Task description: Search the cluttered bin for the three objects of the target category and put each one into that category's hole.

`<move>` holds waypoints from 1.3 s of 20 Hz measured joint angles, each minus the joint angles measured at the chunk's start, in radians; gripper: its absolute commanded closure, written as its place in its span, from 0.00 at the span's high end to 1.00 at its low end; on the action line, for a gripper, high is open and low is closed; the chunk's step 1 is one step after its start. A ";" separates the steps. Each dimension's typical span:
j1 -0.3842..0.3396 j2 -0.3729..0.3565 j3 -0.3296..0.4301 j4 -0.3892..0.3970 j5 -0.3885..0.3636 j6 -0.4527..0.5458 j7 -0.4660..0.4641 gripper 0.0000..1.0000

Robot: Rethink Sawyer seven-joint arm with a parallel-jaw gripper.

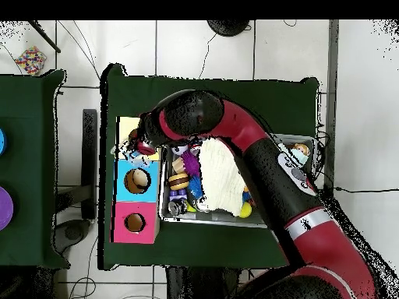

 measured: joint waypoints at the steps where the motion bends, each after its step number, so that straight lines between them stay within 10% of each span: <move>1: -0.007 -0.004 0.000 0.008 -0.001 0.000 0.000 0.00; 26: 0.010 -0.084 -0.124 0.104 -0.007 0.000 0.000 0.00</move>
